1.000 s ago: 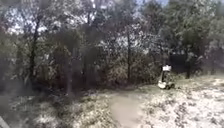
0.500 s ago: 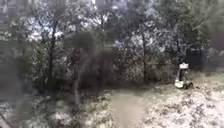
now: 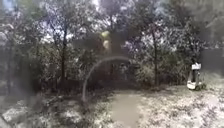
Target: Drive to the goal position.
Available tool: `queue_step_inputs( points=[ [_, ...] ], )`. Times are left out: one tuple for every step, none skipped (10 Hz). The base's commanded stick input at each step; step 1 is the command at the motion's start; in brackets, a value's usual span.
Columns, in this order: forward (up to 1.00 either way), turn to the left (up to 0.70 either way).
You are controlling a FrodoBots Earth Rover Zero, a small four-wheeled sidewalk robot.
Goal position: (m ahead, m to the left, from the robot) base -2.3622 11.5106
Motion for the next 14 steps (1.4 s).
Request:
queue_step_inputs(
  points=[
    [0.0, 0.7],
    [0.0, 0.7],
    [0.0, 0.7],
    [0.0, 0.7],
    [0.0, 0.7],
    [0.0, 0.7],
    [0.0, 0.7],
    [0.0, 0.7],
    [0.0, 0.7],
    [0.0, 0.7],
    [0.0, 0.7],
    [0.0, 0.7],
    [0.0, 0.7],
    [0.0, 0.7]
  ],
)
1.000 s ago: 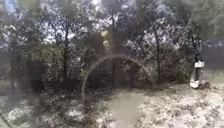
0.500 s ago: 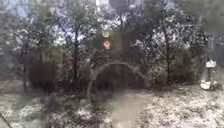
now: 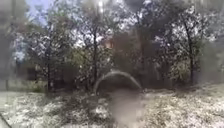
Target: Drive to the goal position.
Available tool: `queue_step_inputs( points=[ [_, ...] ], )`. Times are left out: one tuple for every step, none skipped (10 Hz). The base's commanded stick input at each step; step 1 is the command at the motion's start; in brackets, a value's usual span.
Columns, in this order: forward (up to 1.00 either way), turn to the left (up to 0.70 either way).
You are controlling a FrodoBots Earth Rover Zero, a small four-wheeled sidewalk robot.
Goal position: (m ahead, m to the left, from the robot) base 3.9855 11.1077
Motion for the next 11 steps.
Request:
queue_step_inputs(
  points=[
    [0.0, 0.7],
    [0.0, 0.7],
    [0.0, 0.7],
    [0.0, 0.7],
    [0.0, 0.7],
    [0.0, 0.7],
    [0.0, 0.7],
    [0.0, 0.7],
    [0.0, 0.7],
    [0.0, 0.7],
    [0.0, 0.7]
  ],
)
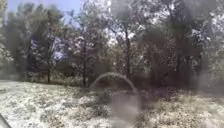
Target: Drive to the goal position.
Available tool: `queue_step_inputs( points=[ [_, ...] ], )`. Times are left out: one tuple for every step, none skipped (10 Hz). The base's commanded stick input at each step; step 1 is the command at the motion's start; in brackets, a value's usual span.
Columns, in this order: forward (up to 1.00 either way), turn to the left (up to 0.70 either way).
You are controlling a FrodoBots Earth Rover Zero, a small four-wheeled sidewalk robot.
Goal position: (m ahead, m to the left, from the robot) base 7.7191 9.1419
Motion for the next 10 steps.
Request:
queue_step_inputs(
  points=[
    [0.0, 0.7],
    [0.0, 0.7],
    [0.0, 0.7],
    [0.0, 0.7],
    [0.0, 0.7],
    [0.0, 0.7],
    [0.0, 0.7],
    [0.0, 0.7],
    [0.0, 0.7],
    [0.0, 0.7]
  ],
)
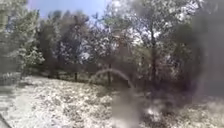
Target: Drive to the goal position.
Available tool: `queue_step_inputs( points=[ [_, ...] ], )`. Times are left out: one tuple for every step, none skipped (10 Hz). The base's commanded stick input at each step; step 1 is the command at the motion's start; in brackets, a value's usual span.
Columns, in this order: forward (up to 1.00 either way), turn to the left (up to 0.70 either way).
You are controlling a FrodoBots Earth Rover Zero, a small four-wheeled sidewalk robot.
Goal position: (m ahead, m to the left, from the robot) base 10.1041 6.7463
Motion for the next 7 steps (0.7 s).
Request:
queue_step_inputs(
  points=[
    [0.0, 0.7],
    [0.0, 0.7],
    [0.0, 0.7],
    [0.0, 0.51],
    [0.0, 0.01],
    [0.0, 0.0],
    [0.0, 0.0]
  ],
)
